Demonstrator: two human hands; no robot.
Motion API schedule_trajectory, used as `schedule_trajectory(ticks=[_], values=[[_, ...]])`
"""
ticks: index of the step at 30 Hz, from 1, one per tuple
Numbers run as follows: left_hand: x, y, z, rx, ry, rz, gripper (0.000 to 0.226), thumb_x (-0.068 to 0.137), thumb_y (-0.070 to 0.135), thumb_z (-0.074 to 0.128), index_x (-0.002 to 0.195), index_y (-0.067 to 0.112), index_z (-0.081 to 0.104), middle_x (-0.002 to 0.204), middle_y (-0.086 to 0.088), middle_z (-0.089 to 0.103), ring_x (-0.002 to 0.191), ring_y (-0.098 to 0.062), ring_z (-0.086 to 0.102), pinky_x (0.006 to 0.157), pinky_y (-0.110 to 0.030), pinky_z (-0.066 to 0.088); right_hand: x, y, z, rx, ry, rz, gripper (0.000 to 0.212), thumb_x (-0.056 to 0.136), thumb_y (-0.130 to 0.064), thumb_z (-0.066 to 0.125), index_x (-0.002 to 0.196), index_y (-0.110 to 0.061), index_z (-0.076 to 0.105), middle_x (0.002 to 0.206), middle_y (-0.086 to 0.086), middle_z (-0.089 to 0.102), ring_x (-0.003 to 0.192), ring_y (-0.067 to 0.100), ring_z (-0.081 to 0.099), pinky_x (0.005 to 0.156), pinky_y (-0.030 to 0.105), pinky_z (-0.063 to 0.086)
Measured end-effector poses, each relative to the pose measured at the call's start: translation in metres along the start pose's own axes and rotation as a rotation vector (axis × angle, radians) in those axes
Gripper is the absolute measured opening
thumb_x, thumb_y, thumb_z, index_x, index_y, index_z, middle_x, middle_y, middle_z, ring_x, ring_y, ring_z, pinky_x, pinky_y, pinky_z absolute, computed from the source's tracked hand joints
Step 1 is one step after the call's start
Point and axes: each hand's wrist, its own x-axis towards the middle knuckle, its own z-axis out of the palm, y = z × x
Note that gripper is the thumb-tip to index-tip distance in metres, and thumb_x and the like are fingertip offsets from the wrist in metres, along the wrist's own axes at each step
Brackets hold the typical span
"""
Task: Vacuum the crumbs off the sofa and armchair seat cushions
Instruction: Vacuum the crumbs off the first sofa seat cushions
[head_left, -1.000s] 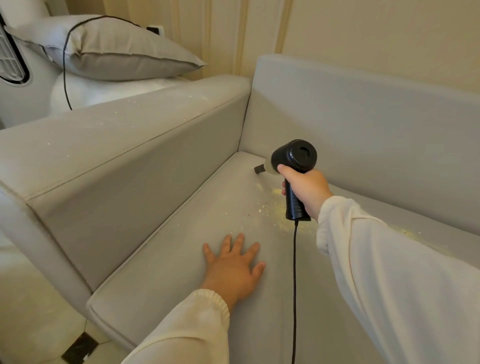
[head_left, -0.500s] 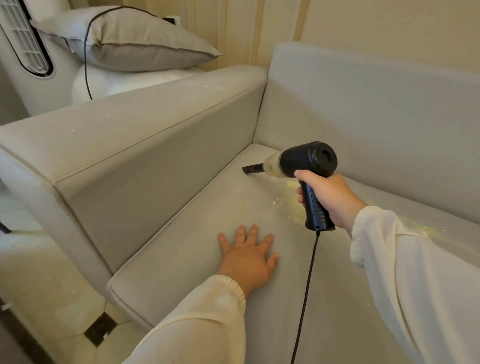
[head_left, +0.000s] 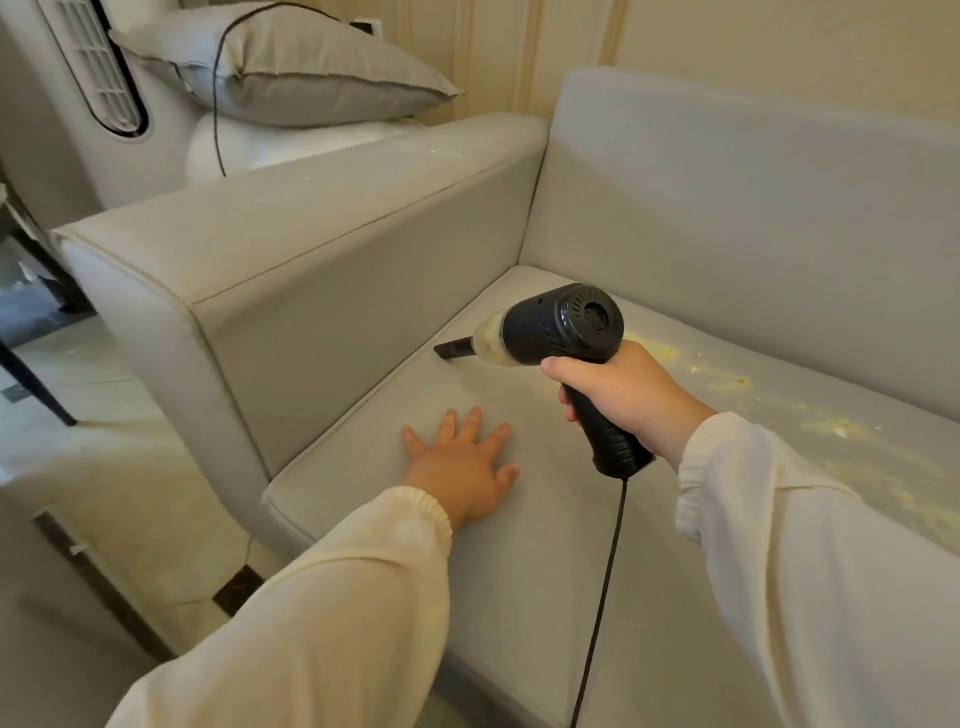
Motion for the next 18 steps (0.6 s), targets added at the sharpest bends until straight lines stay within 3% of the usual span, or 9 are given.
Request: schedule_trajectory(ticks=[6, 12, 18], values=[[-0.029, -0.043, 0.01, -0.03, -0.088, -0.115, 0.07, 0.1, 0.075, 0.015, 0.161, 0.05, -0.01, 0.173, 0.008, -0.018, 0.16, -0.026, -0.013, 0.119, -0.074, 0.002, -0.044, 0.005, 0.017, -0.037, -0.06, -0.021, 0.016, 0.091, -0.033, 0.077, 0.096, -0.017, 0.076, 0.079, 0.01, 0.079, 0.066, 0.019, 0.075, 0.077, 0.039, 0.064], [-0.038, -0.029, 0.012, -0.017, -0.103, -0.063, 0.069, 0.1, 0.075, 0.016, 0.161, 0.053, -0.007, 0.173, 0.009, -0.015, 0.16, -0.025, -0.01, 0.12, -0.072, 0.005, -0.071, 0.003, 0.013, -0.053, -0.077, -0.026, 0.017, 0.093, -0.029, 0.076, 0.087, -0.013, 0.074, 0.073, 0.008, 0.076, 0.061, 0.016, 0.073, 0.074, 0.035, 0.062], [-0.042, -0.013, 0.022, 0.025, -0.073, -0.051, 0.071, 0.1, 0.075, 0.015, 0.161, 0.05, -0.008, 0.173, 0.007, -0.015, 0.16, -0.026, -0.01, 0.119, -0.074, 0.003, -0.078, 0.021, 0.002, -0.081, 0.016, -0.013, 0.019, 0.091, -0.033, 0.076, 0.086, -0.014, 0.074, 0.074, 0.006, 0.077, 0.067, 0.02, 0.077, 0.077, 0.036, 0.062]])
